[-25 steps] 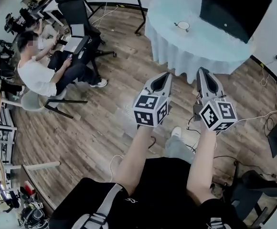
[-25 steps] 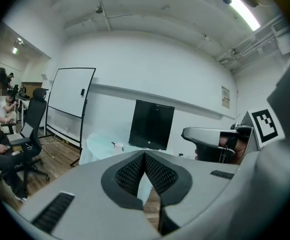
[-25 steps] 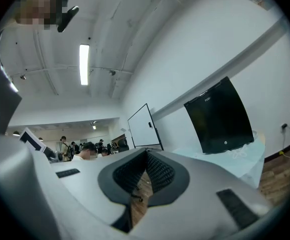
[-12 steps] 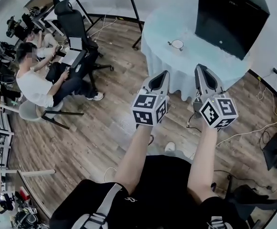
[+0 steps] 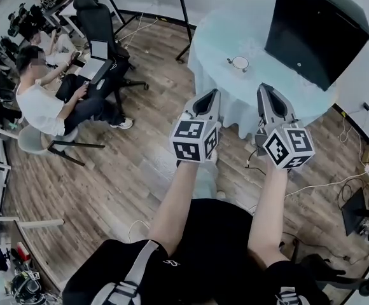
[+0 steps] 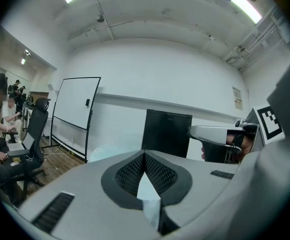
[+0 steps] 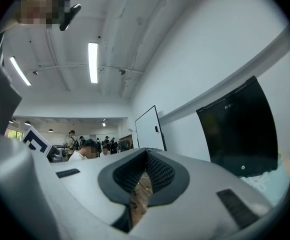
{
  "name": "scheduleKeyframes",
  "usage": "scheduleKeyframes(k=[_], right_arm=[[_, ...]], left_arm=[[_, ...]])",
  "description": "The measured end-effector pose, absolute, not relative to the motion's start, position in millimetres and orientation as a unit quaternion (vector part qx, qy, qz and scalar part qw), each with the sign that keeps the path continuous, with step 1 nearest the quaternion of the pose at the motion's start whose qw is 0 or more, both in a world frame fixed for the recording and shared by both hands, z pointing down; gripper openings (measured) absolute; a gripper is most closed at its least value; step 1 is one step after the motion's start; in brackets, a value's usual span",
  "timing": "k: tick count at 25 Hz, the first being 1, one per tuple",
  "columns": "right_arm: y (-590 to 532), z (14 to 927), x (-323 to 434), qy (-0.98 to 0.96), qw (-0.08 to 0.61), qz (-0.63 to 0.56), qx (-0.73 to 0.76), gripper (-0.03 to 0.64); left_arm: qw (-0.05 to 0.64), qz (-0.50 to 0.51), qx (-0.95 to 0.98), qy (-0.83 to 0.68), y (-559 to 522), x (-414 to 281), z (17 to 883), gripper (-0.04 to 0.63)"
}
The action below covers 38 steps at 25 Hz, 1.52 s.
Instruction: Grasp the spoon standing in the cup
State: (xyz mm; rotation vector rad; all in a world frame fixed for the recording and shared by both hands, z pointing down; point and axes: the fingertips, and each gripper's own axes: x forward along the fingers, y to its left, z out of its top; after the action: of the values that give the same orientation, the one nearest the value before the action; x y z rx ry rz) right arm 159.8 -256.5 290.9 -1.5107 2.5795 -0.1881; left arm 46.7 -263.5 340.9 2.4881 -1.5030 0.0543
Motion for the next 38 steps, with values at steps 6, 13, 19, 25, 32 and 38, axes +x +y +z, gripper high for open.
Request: scheduleKeyframes(k=[6, 13, 19, 25, 32, 38], right_arm=[[-295, 303, 164, 0.858, 0.059, -0.066, -0.506, 0.003], [-345, 345, 156, 0.857, 0.042, -0.1, -0.504, 0.003], [-375, 383, 142, 0.856, 0.005, -0.128, -0.501, 0.031], [-401, 412, 129, 0.856, -0.061, -0.11, -0.502, 0.082], [-434, 454, 120, 0.846, -0.162, -0.084, -0.501, 0.118], [-460, 482, 112, 0.836, -0.221, -0.077, -0.496, 0.118]], left_arm=[[0.125, 0.02, 0.853, -0.506, -306, 56, 349, 0.014], [0.155, 0.049, 0.849, -0.502, -356, 55, 387, 0.014], [0.172, 0.057, 0.847, -0.499, -385, 51, 413, 0.014], [0.194, 0.062, 0.846, -0.492, -417, 54, 441, 0.014], [0.242, 0.068, 0.829, -0.499, -449, 52, 483, 0.014], [0.272, 0.077, 0.816, -0.505, -472, 44, 508, 0.014]])
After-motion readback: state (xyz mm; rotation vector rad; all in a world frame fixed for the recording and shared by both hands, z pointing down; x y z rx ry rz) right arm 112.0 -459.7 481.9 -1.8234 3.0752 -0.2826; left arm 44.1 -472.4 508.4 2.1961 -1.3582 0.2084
